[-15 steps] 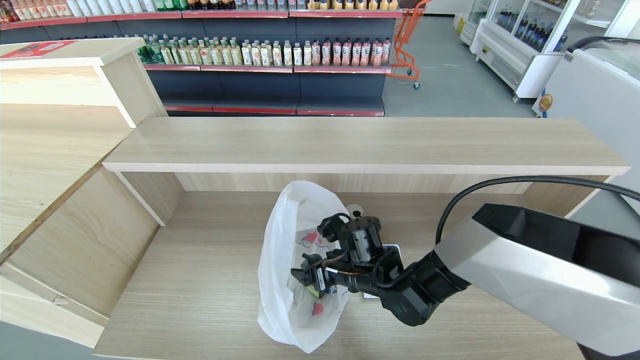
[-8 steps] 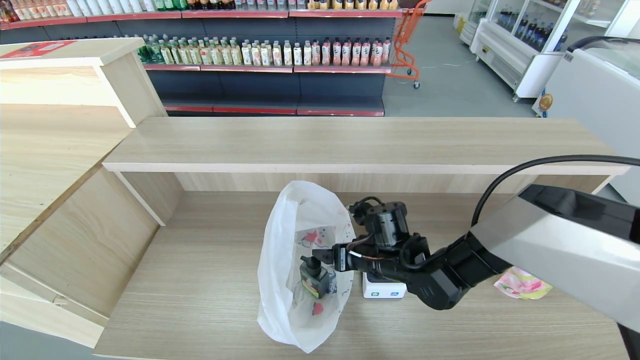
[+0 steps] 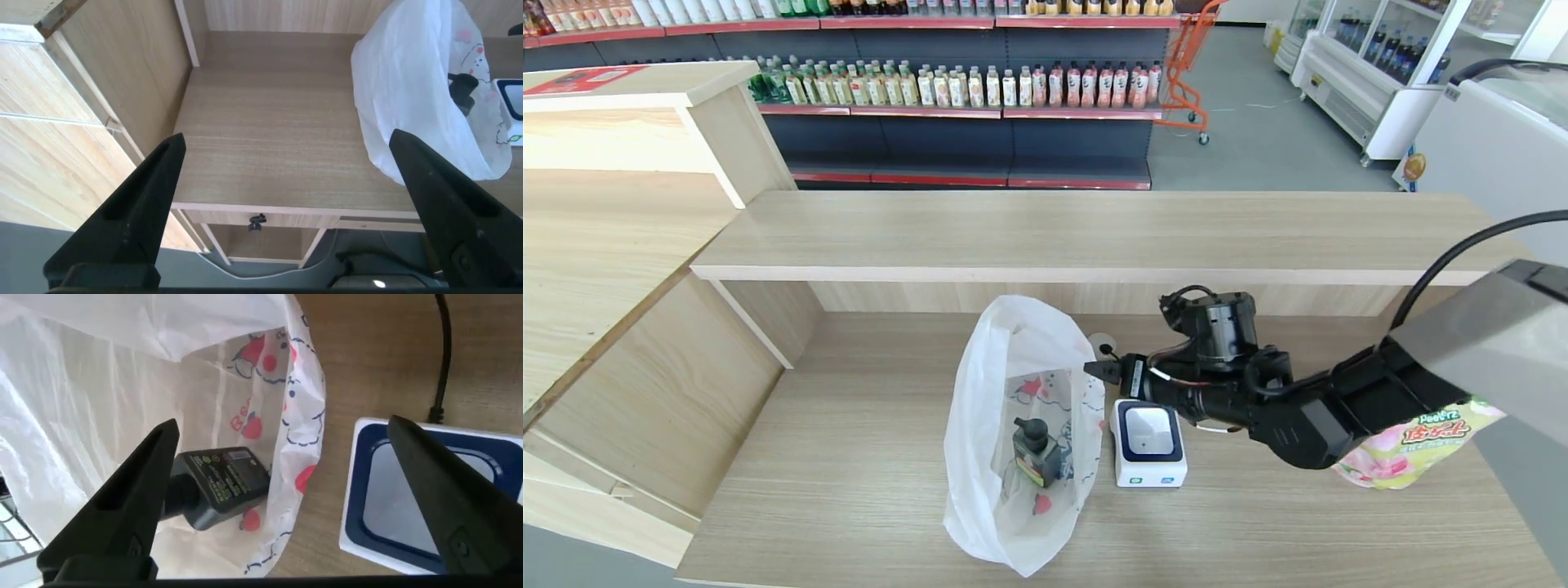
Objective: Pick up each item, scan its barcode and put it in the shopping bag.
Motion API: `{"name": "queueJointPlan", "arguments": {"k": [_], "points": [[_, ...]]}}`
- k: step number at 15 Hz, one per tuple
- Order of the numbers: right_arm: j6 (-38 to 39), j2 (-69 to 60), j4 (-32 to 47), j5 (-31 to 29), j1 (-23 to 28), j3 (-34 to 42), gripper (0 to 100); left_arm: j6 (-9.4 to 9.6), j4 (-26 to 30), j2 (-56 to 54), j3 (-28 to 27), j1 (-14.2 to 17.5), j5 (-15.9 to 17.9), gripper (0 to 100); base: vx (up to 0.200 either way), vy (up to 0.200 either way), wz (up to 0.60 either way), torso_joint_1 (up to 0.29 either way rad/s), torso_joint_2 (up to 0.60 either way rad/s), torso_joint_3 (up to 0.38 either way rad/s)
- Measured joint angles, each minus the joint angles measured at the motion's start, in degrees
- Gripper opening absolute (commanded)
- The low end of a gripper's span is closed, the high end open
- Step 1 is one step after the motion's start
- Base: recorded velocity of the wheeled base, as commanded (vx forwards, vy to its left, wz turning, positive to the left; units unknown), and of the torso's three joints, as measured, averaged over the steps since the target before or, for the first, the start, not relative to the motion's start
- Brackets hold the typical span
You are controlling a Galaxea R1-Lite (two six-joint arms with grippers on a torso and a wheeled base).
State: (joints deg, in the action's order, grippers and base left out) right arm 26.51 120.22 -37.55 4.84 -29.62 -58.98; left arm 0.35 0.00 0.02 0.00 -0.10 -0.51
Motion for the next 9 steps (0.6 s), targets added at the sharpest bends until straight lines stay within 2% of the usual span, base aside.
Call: {"name": "queueJointPlan", "arguments": {"k": [5,7,9], "points": [[-7.0,-19.8,4.0,0.7,0.4,12.5,100,0.0,0.0,0.0,0.0,0.0,0.0,100,0.0,0.0,0.0,0.0,0.0,0.0],[-9.7,-29.1,8.9,0.2,0.4,17.5,100,0.0,0.0,0.0,0.0,0.0,0.0,100,0.0,0.0,0.0,0.0,0.0,0.0],[-11.3,-37.2,16.3,-3.4,1.6,20.6,100,0.0,0.0,0.0,0.0,0.0,0.0,100,0.0,0.0,0.0,0.0,0.0,0.0]]}}
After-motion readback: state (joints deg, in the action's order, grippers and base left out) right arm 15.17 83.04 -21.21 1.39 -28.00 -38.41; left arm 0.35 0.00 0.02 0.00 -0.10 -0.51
